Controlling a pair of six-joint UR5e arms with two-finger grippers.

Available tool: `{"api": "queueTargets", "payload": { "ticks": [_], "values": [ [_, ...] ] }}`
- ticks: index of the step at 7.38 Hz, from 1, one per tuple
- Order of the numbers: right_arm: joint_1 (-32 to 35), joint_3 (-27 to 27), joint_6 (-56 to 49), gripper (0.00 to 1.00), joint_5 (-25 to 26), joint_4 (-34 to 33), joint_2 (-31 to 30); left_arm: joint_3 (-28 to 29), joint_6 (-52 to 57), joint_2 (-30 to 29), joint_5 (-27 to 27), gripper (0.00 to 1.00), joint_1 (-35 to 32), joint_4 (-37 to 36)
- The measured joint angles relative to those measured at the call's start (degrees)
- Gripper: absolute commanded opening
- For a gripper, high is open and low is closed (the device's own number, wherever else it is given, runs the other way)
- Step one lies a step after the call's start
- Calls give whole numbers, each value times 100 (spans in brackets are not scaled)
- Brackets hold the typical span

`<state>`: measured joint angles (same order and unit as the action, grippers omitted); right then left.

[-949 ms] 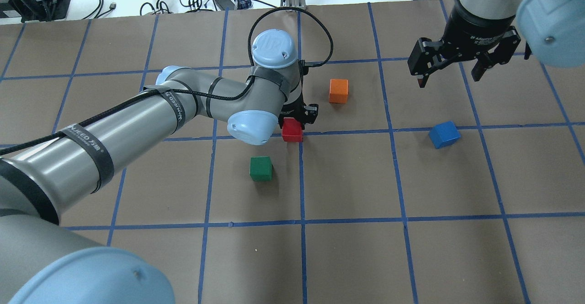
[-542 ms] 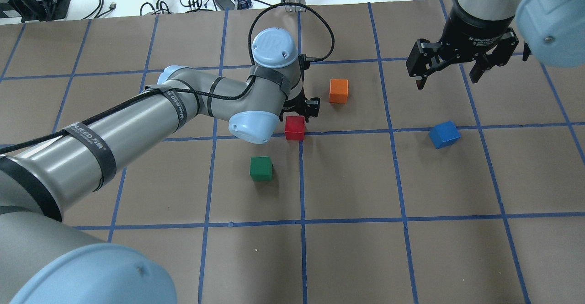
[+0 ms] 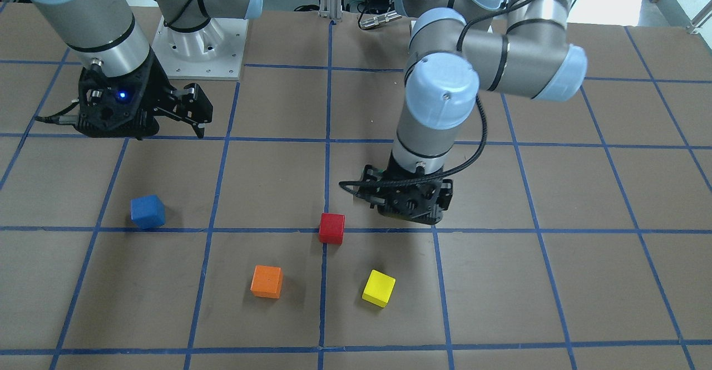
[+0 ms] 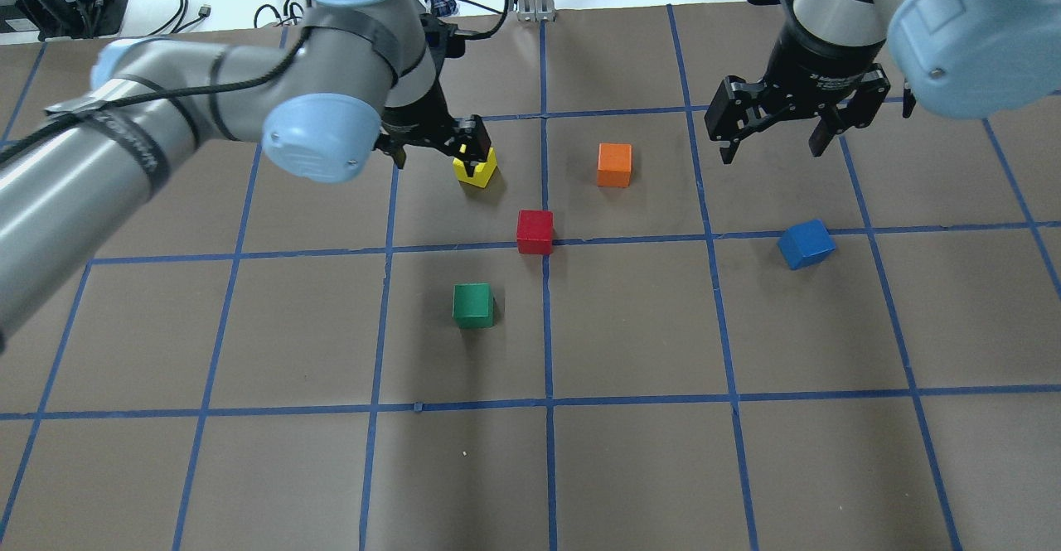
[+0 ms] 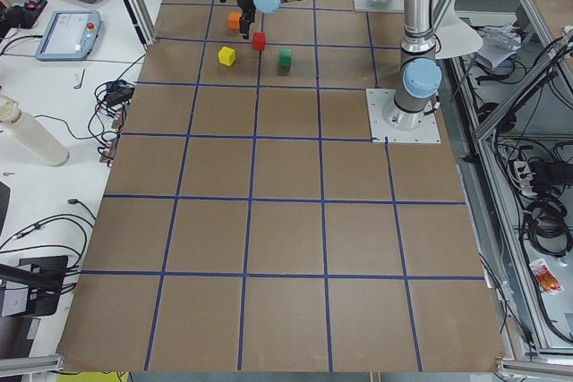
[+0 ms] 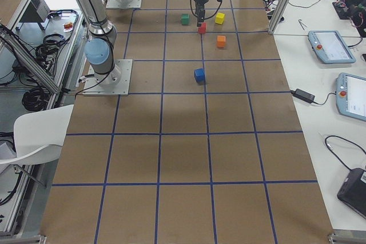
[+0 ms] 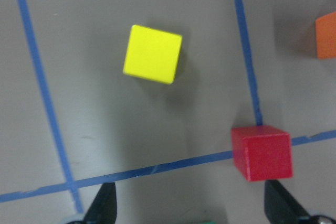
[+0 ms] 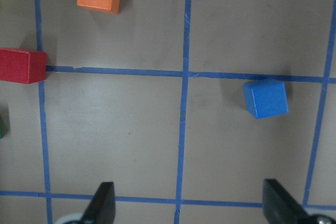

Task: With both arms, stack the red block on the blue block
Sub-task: 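Open and raise the left gripper while the right gripper moves toward the red cube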

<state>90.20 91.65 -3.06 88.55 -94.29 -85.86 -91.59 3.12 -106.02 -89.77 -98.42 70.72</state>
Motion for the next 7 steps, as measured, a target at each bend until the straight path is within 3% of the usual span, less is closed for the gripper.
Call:
{"api": "queueTargets", "payload": {
  "ticks": [2,4,7],
  "values": [
    [328,-29,297,100,-202,-416,348,13,780,909,-96,100,651,1248],
    [914,-63,952,100,-335,-1229,841,-15,941,1681,-112,100,924,1971],
    [1539,-226,1891,100,-360,-1738,1471,-44,931,1888,-93,100,960,1675]
  ]
}}
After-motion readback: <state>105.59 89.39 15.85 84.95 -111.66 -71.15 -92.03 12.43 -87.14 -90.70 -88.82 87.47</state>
